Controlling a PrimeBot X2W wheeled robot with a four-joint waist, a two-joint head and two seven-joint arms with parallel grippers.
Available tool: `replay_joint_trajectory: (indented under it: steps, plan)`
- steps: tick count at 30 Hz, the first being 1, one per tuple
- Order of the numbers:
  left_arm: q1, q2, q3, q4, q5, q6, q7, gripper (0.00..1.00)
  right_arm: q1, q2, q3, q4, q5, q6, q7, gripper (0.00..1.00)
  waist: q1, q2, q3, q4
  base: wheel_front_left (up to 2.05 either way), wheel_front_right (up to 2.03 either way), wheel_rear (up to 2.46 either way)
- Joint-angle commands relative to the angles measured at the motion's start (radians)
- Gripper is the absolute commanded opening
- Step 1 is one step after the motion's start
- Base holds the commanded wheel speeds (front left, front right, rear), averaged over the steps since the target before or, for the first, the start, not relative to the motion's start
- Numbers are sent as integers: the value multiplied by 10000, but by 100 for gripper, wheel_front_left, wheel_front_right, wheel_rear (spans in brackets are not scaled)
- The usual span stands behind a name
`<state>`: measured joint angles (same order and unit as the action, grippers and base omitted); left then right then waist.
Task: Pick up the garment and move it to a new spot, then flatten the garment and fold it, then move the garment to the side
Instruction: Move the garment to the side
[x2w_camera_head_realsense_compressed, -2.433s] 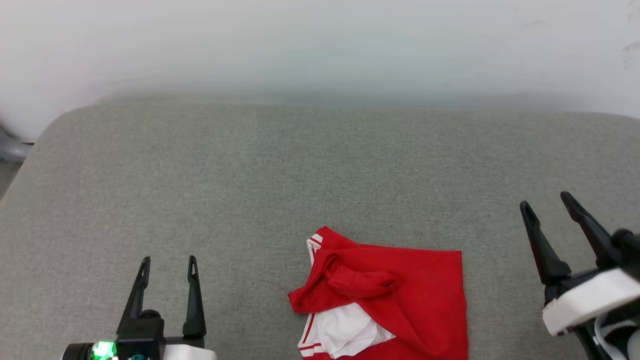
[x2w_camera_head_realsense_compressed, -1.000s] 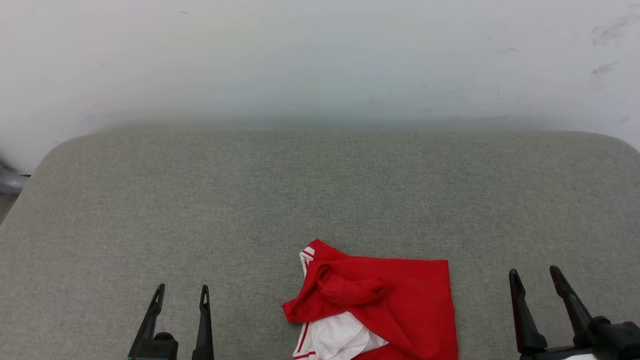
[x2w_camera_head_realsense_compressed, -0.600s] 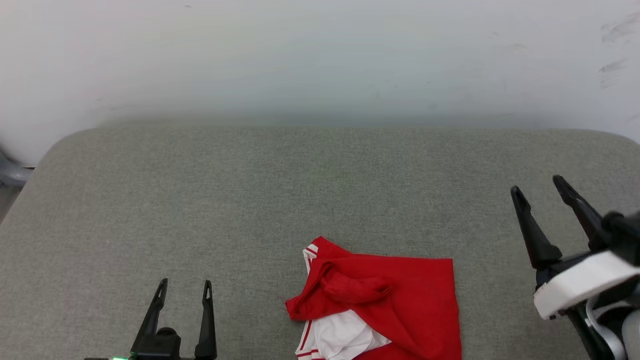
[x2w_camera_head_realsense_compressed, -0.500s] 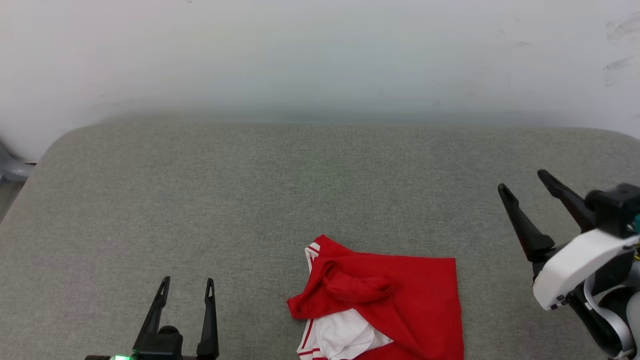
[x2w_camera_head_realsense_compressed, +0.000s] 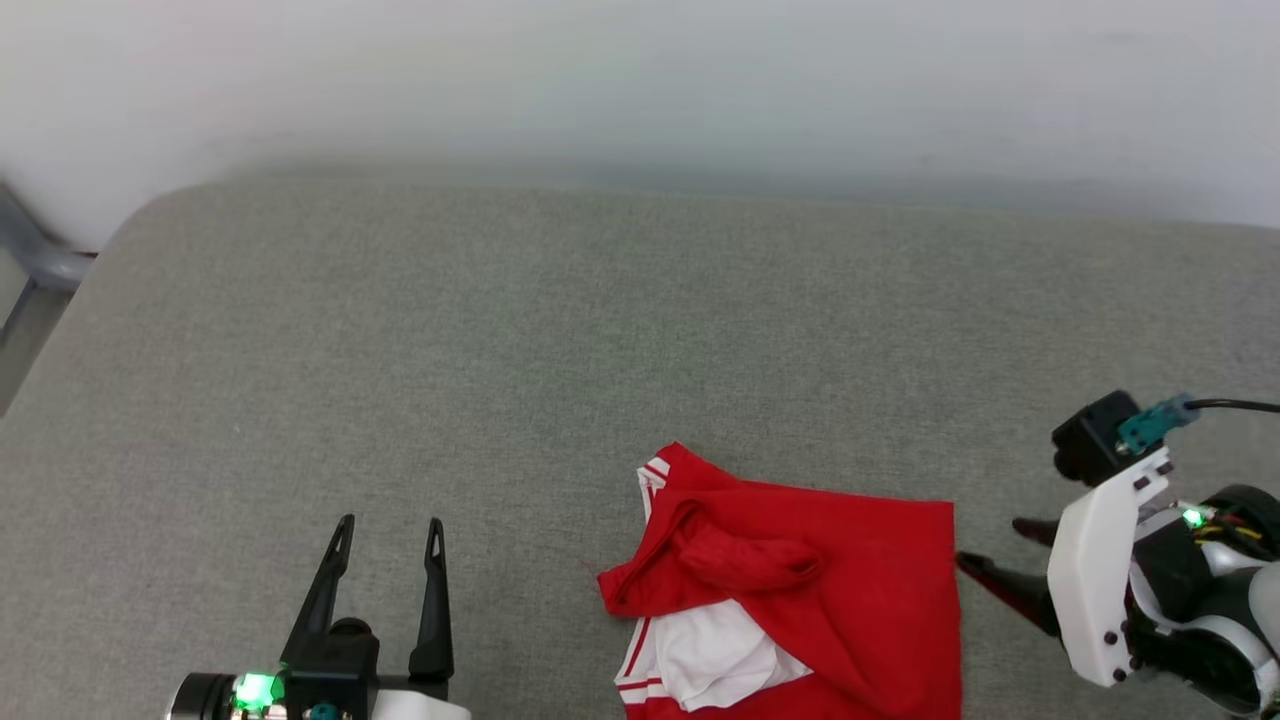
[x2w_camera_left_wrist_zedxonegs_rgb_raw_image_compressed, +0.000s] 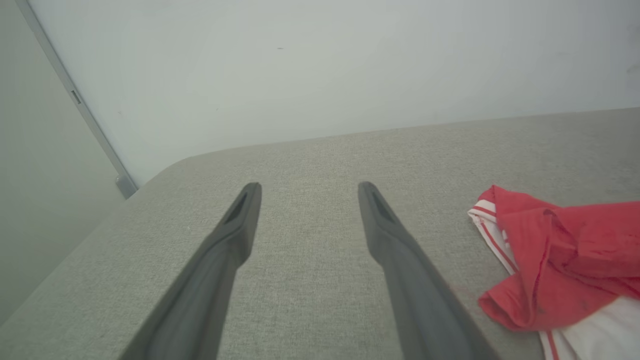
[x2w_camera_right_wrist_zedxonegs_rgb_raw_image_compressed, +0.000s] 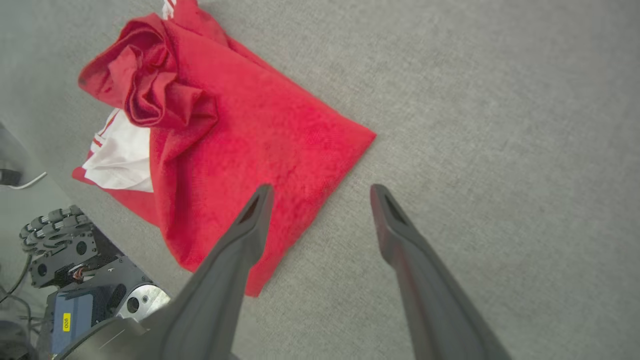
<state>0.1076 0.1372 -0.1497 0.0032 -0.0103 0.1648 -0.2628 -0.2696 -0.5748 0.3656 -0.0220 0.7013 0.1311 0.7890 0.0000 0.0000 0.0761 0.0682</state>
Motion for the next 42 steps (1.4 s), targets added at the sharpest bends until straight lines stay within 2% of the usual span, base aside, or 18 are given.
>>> replay_joint_trajectory:
  steps: [1,10,20,21,22,23,36,42]
  plan:
    - [-215,-45,-9,-22,-1,29,-24,100,-50,-77,197,131,192,-9,177,100,0,0,276,177,0,0,0]
    - [-833,-171,-219,77,26,30,-24,100,-296,473,1052,1361,580,-9,96,100,0,0,1151,564,0,0,0]
    - [-1164,-251,-302,226,-27,36,-24,100,237,802,2698,2665,501,3,-480,100,0,0,1439,708,0,0,0]
    - [-1155,-245,-296,245,-32,37,-24,100,212,784,2824,2706,514,8,-612,73,0,0,1437,707,0,0,0]
    - [-1147,-236,-285,261,-39,40,-24,100,176,776,2911,2703,544,8,-797,19,0,0,1431,698,0,0,0]
    - [-1145,-223,-279,278,-43,41,-24,100,94,737,2971,2697,554,6,-962,0,0,0,1418,687,0,0,0]
    - [-936,-134,-241,377,-89,31,-24,100,-1015,-112,3060,2342,322,-17,-2687,0,0,0,1071,423,0,0,0]
    - [-718,-59,-178,262,-88,105,-22,100,-1416,-766,3285,1897,-359,-14,-3306,0,0,0,948,-142,0,0,0]
